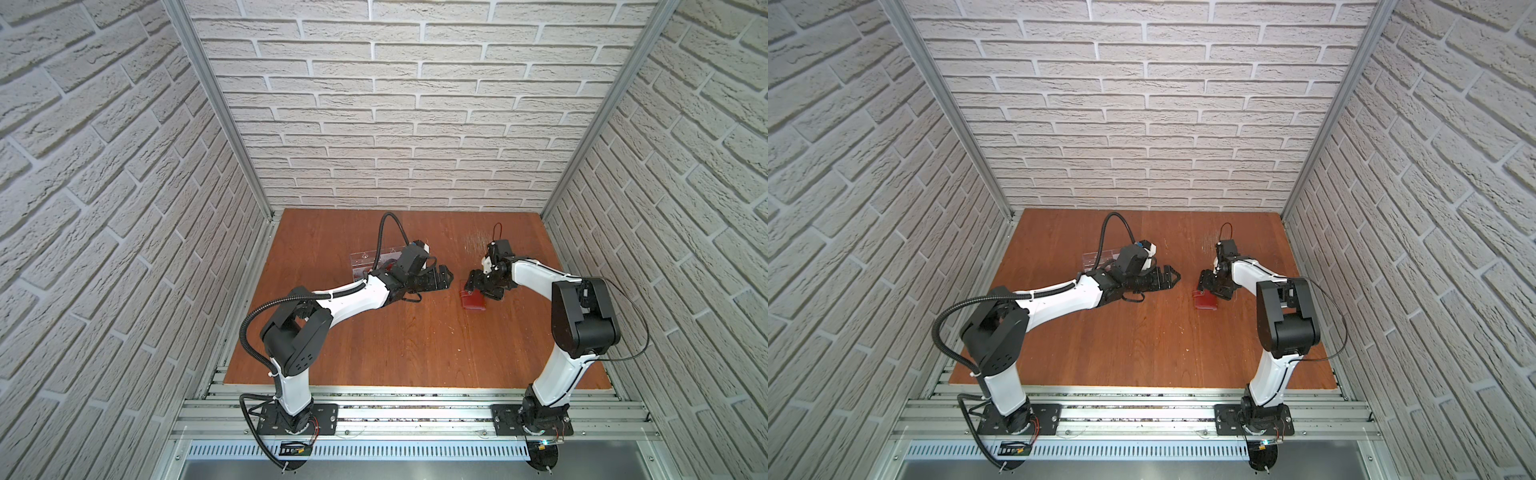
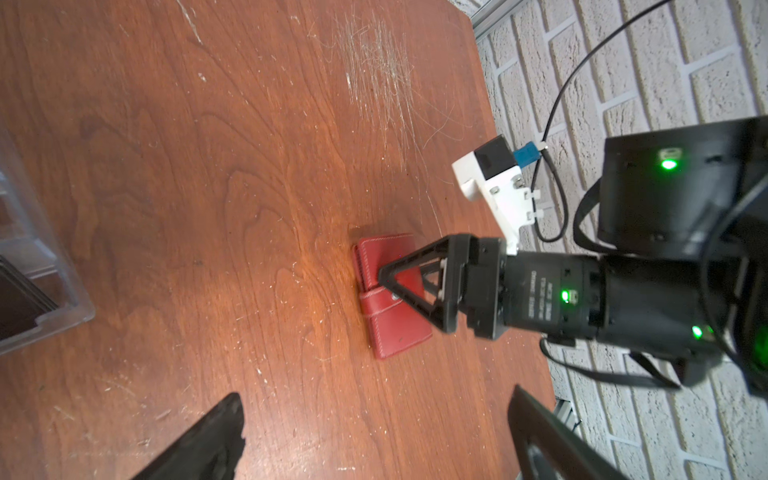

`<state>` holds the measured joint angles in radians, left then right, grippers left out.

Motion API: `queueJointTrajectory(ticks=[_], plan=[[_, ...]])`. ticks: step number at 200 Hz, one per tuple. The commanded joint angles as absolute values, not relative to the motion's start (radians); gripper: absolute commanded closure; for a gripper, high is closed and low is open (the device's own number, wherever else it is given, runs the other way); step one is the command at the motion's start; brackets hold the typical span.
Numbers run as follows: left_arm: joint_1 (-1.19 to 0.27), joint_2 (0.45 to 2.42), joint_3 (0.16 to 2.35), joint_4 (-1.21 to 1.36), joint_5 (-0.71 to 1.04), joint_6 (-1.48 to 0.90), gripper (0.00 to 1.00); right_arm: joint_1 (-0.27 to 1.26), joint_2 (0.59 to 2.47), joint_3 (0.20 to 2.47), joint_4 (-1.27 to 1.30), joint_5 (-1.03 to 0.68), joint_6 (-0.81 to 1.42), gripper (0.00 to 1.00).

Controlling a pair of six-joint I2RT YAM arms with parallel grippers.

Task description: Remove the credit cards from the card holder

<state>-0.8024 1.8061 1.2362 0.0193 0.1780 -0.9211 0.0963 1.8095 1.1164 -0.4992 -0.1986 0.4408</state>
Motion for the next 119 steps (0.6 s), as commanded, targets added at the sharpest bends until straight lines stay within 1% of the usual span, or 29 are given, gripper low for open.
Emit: queueJointTrajectory(ticks=[1,23,44,73,119], plan=[[-0.794,1.763,1.201,0.045,0.17,-0.93,0.02,0.156,1.758,1.071,-0.475,-0.238,0.472,0.3],[-0.795,1.752,1.187,0.04,0.168,-0.938,0.02,0.167,1.707,1.04,-0.451,-0.281,0.469,0.3],[-0.79,1.745,1.175,0.043,0.17,-0.948,0.02,0.163,1.653,1.028,-0.474,-0.284,0.444,0.31],[-0.791,1.748,1.171,0.056,0.179,-0.963,0.02,0.134,1.585,0.979,-0.47,-0.32,0.432,0.31],[-0.796,1.807,1.193,0.105,0.228,-1.023,0.02,0.081,1.58,0.913,-0.42,-0.385,0.432,0.35]])
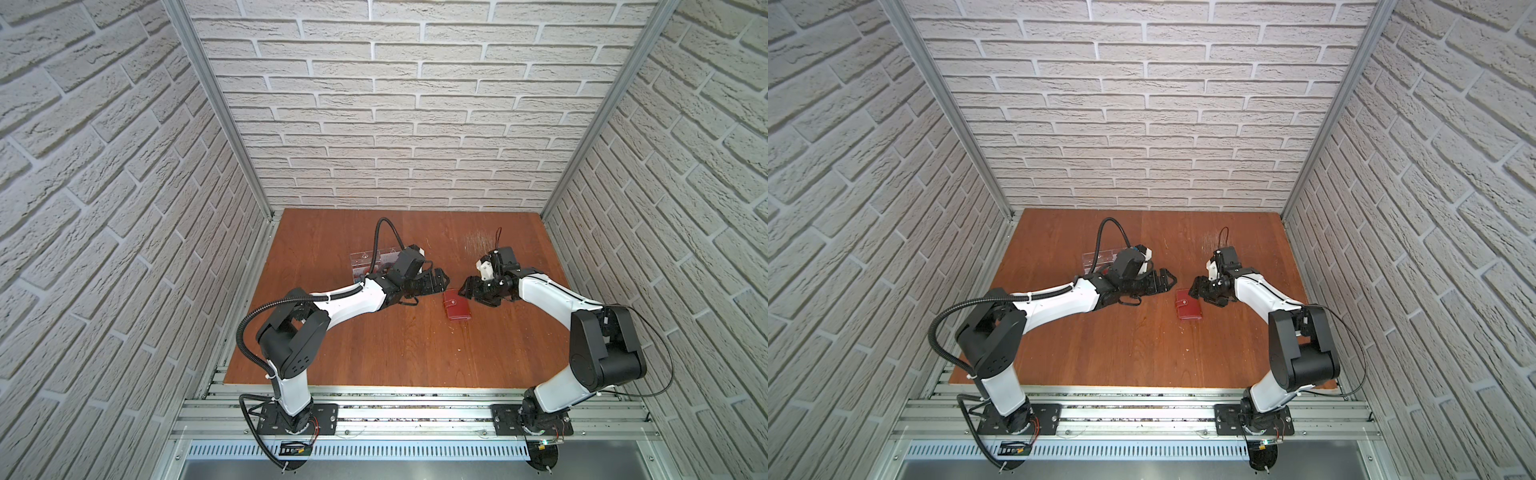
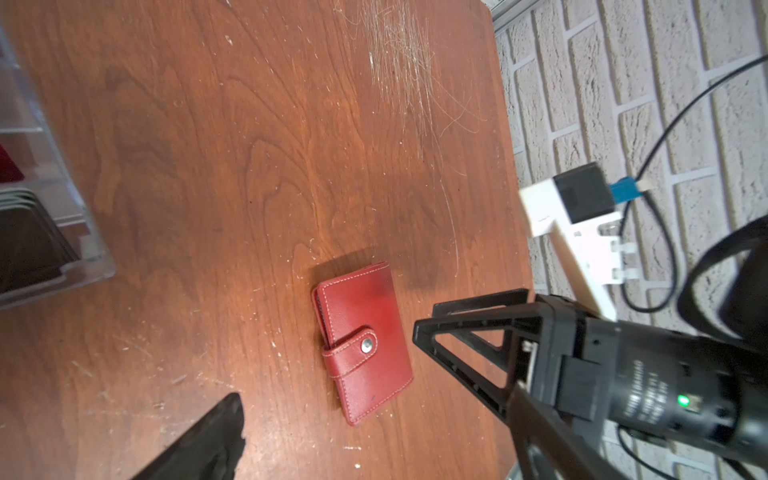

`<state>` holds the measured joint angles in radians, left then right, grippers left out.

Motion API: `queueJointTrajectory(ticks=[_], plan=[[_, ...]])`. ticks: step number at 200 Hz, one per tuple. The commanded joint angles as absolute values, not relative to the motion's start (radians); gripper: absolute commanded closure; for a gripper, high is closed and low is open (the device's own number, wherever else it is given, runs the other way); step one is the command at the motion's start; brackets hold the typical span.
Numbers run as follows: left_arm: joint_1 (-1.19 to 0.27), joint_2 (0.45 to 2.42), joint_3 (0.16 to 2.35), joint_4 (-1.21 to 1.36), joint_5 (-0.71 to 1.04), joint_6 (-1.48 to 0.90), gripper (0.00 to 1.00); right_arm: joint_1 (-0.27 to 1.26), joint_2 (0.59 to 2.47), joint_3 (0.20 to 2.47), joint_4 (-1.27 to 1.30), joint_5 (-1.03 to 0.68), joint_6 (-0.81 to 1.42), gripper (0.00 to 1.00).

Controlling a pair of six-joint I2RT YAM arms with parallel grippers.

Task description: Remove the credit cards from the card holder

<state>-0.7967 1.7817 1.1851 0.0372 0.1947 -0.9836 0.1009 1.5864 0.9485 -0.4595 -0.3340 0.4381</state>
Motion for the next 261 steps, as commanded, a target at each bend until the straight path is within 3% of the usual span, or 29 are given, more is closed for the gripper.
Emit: queueJointTrajectory(ticks=[1,108,261], plan=[[-0.796,1.808,1.194,0.105,0.228,-1.024,0.02,0.081,1.58,0.913,-0.419,-0.385,0.432,0.35],[-0.825,1.963,1.228,0.252,0.273,-1.167,0.02,0.052,1.599,0.81,-0.296,-0.464,0.461,0.39],[-0.843,2.085,1.305,0.238,0.297,-1.266,0.02,0.088,1.588,0.648,-0.018,-0.579,0.598,0.47]])
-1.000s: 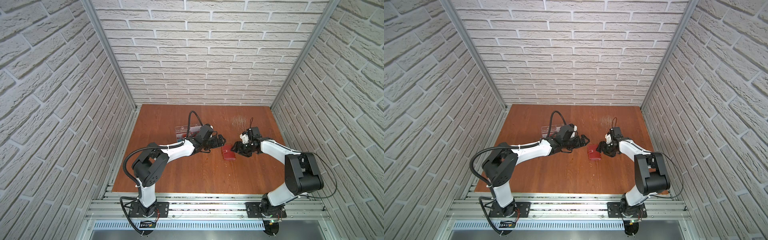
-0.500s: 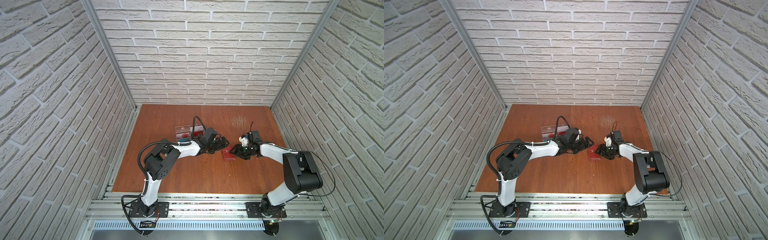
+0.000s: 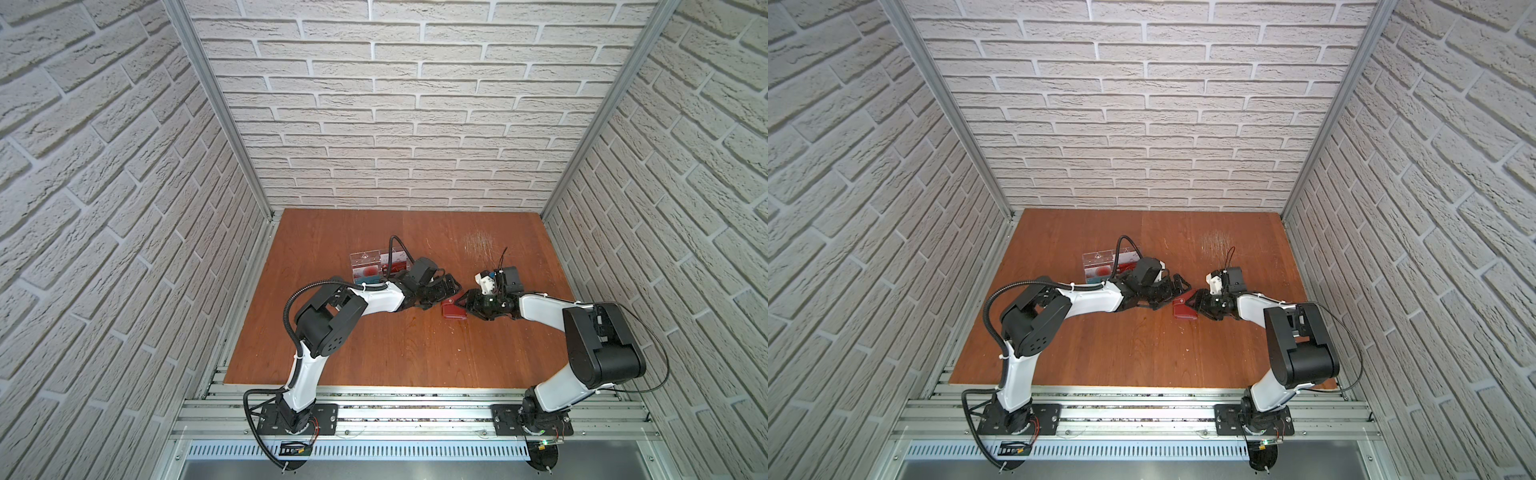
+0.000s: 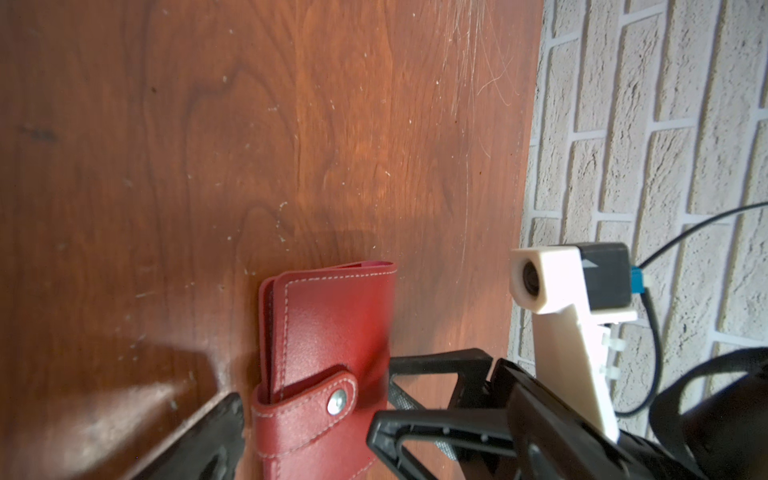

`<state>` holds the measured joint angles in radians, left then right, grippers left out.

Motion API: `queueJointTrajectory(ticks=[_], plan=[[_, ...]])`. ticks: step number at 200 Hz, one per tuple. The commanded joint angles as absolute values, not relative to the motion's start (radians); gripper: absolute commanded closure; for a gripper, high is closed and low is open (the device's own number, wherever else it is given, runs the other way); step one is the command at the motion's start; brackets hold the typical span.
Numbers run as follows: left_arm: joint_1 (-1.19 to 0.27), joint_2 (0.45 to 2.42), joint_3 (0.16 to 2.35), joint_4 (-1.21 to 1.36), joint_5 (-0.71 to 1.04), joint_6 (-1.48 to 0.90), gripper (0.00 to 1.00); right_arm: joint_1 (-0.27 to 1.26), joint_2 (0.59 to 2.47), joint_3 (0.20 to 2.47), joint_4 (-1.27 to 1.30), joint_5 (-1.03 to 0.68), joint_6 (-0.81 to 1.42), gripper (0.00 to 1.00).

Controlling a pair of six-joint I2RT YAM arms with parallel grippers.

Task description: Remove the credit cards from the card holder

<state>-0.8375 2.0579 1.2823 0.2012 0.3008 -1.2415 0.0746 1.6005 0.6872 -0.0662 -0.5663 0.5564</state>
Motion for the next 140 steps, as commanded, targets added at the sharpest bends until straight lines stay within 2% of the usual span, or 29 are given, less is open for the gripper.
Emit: queueJointTrajectory(ticks=[1,140], plan=[[-0.843,2.086,1.305,0.239,0.297,-1.268,0.02,0.088,1.588,0.647,-0.017,-0.58,0.599,0.47],[-0.853,2.155,1.335,0.277,0.293,-1.372,0.02,0.089,1.561,0.565,0.232,-0.623,0.728,0.54]])
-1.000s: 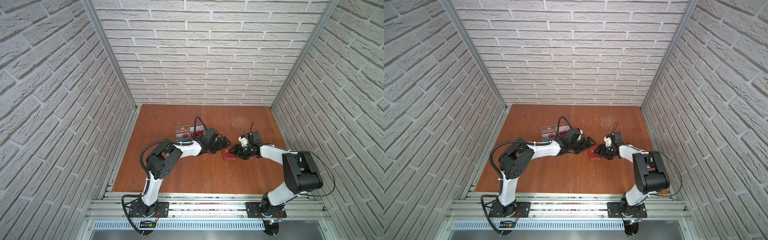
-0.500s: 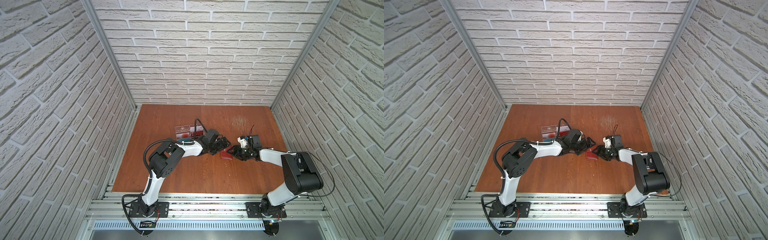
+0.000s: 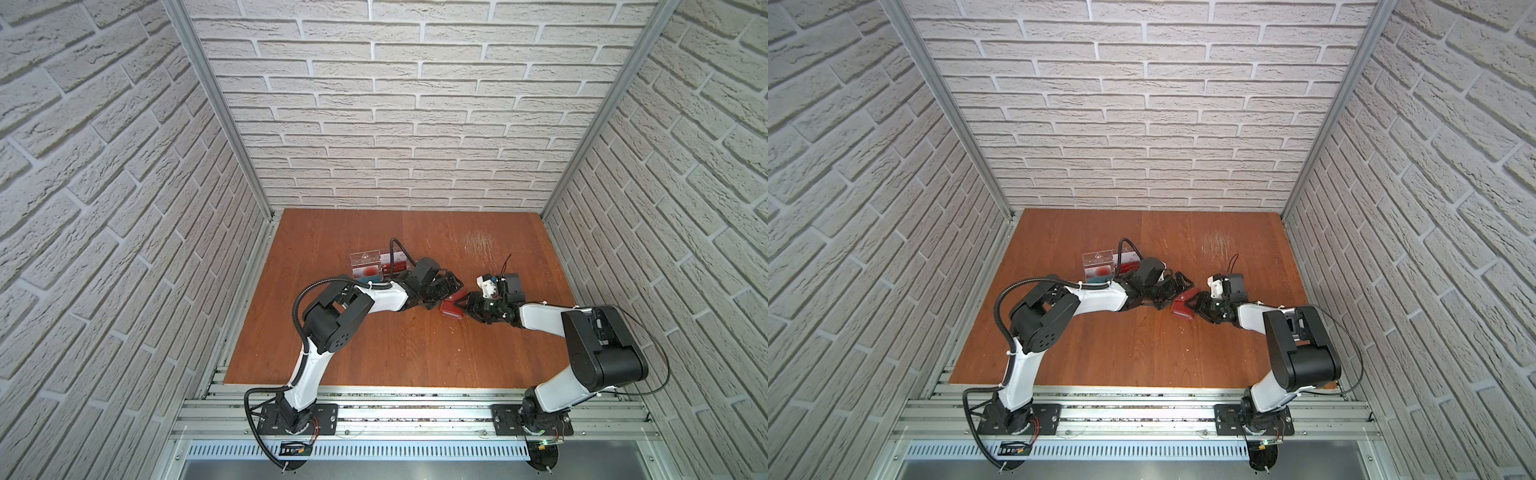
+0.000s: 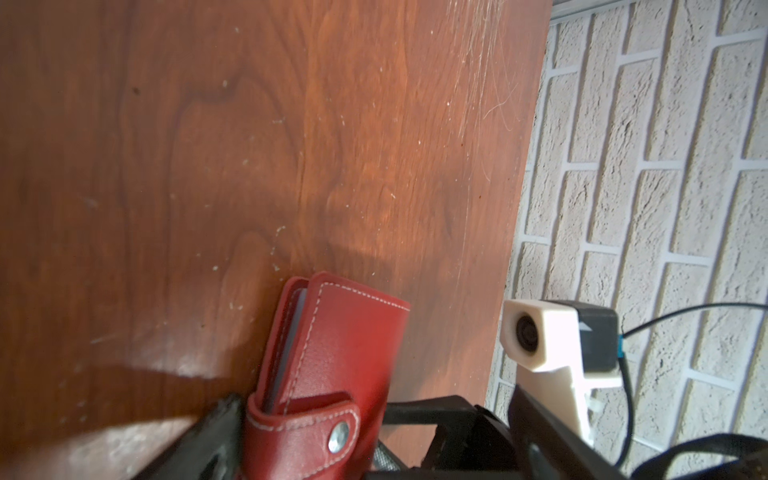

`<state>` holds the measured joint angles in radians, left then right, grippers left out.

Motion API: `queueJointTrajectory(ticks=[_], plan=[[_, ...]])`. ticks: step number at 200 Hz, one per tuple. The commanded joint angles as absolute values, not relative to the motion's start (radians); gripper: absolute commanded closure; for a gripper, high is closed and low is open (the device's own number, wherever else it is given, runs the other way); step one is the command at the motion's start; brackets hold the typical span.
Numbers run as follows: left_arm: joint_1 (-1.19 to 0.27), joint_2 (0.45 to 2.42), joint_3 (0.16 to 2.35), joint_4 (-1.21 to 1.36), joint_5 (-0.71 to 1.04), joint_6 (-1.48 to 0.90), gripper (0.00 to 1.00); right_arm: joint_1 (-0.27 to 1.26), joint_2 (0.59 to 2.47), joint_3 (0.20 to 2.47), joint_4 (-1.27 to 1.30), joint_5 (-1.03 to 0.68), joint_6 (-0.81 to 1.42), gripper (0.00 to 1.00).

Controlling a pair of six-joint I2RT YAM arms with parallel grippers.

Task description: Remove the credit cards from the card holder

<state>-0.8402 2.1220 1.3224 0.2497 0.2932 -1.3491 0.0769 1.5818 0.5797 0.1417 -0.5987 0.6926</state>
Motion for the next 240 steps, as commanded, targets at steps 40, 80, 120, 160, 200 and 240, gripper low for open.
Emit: queueJointTrajectory(ticks=[40,80,120,160,200,240], plan=[[-0.85,2.155,1.332,0.275,0.288,-1.377,0.02,0.089,1.556,0.573,0.25,-0.634,0.736,0.6],[-0.835,2.144,1.318,0.287,0.293,-1.382,0.02,0.089,1.521,0.595,0.182,-0.624,0.695,0.73],[-0.808,2.111,1.302,0.292,0.303,-1.379,0.02,0.089,1.491,0.619,0.097,-0.611,0.651,0.91],[-0.785,2.062,1.317,0.217,0.314,-1.331,0.02,0.089,1.41,0.666,-0.065,-0.554,0.577,0.94],[-0.785,2.058,1.333,0.195,0.343,-1.322,0.06,0.089,1.375,0.717,-0.171,-0.512,0.523,0.94],[-0.812,2.054,1.38,0.127,0.371,-1.26,0.12,0.09,1.373,0.744,-0.229,-0.471,0.483,0.94]])
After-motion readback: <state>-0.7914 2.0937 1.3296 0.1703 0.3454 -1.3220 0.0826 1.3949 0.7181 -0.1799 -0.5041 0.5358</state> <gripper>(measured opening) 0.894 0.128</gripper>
